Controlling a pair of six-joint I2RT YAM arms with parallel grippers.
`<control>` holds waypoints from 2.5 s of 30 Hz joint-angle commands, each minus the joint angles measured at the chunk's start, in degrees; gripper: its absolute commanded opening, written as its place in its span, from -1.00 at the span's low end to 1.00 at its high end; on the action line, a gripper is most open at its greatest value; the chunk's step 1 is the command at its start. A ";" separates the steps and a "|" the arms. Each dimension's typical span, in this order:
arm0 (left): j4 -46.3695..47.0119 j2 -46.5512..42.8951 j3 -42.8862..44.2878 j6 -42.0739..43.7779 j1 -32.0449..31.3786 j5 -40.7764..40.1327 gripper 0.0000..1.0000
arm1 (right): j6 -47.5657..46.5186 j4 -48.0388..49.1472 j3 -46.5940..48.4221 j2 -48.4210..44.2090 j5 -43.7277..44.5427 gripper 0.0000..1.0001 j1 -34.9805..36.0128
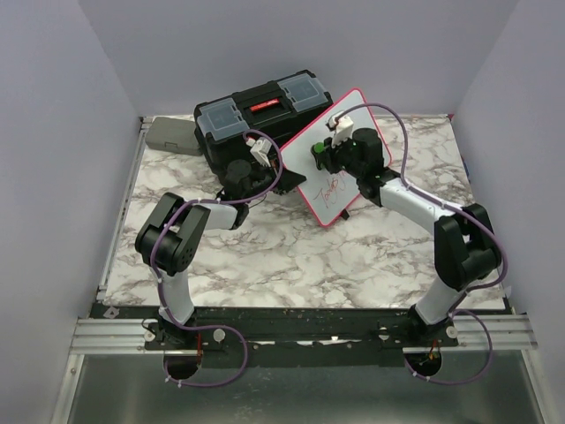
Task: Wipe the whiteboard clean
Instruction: Erase the whiteboard at the whiteboard stand.
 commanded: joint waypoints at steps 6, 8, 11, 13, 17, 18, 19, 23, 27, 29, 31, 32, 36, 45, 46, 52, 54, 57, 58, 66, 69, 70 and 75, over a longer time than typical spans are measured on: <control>0.84 -0.81 -1.17 0.42 -2.52 9.21 -1.00 | -14.33 -18.59 -7.85 -4.00 -20.74 -0.99 0.99; 0.98 -0.96 -1.21 0.22 -2.46 8.94 -1.00 | -16.04 -18.46 -9.86 -5.13 -19.21 -0.99 0.98; 0.79 -1.15 -1.17 0.11 -2.51 8.71 -1.00 | -15.18 -14.22 -13.09 -7.33 -13.04 -0.99 0.94; 0.58 -1.24 -1.17 0.24 -2.47 8.64 -1.00 | -12.94 -9.47 -14.47 -8.15 -6.25 -0.99 0.66; -0.06 -1.62 -1.30 0.52 -2.50 8.66 -1.00 | -8.42 -5.04 -12.54 -6.69 0.01 -0.99 -1.31; -0.20 -1.84 -1.40 0.54 -2.51 8.59 -1.00 | -7.30 -5.08 -11.34 -5.78 1.40 -0.99 -1.70; -0.36 -2.01 -1.43 0.70 -2.52 8.54 -1.00 | -6.24 -5.17 -10.42 -5.04 2.51 -0.99 -2.00; -0.86 -2.56 -1.61 1.03 -2.52 8.53 -1.00 | -3.84 -7.09 -7.68 -2.59 5.93 -0.99 -3.42; -1.06 -2.31 -1.27 1.00 -2.52 8.69 -1.00 | -3.50 -8.17 -7.03 -2.11 6.87 -0.99 -4.38; -1.04 -2.20 -1.08 0.95 -2.52 8.75 -1.00 | -3.33 -8.94 -6.51 -2.12 6.88 -0.99 -4.47; -1.08 -2.21 -0.90 0.87 -2.52 8.73 -1.00 | -3.25 -9.85 -6.05 -1.93 6.02 -0.99 -4.48; -1.02 -2.20 -0.90 0.88 -2.52 8.73 -1.00 | -3.23 -10.12 -5.95 -1.89 5.51 -0.99 -4.49; -1.16 -2.28 -0.82 0.87 -2.52 8.67 -1.00 | -7.52 -13.88 -5.69 -1.88 -2.43 -0.99 -4.50; -1.40 -1.99 -0.47 0.93 -2.70 8.68 -1.00 | -11.60 -15.02 -7.92 -5.75 -15.26 -0.99 -0.99; -1.39 -2.04 -0.46 0.94 -2.70 8.67 -1.00 | -10.90 -14.56 -7.80 -5.69 -14.60 -0.99 -1.02; -1.48 -2.10 -0.63 0.99 -2.87 8.53 -1.00 | -2.53 -10.98 -4.44 -2.74 3.91 -0.99 -3.23; -1.48 -2.21 -0.79 1.08 -2.87 8.53 -1.00 | -1.08 -12.12 -3.05 -1.55 4.46 -0.99 -5.75; -1.58 -2.21 -0.77 1.28 -2.87 8.66 -1.00 | -1.66 -12.60 -3.53 -1.08 4.87 -0.99 -6.84; -1.56 -2.13 -0.73 1.31 -2.87 8.65 -1.00 | -2.02 -12.60 -3.96 -1.22 4.45 -0.99 -6.87; -1.21 -1.68 -0.46 0.94 -3.14 8.54 -1.00 | -7.75 -13.73 -6.61 -3.76 -10.21 -0.99 -6.41; -1.30 -1.47 -0.29 0.90 -3.22 8.46 -1.00 | -10.08 -12.26 -8.67 -6.57 -14.27 -0.99 -5.39; -1.40 -1.41 -0.20 0.97 -3.30 8.44 -1.00 | -11.13 -12.42 -9.13 -7.40 -16.09 -0.99 -5.04; -1.89 -1.31 0.40 0.86 -3.64 8.12 -1.00 | -18.13 -16.00 -10.82 -8.65 -20.12 -0.99 -1.52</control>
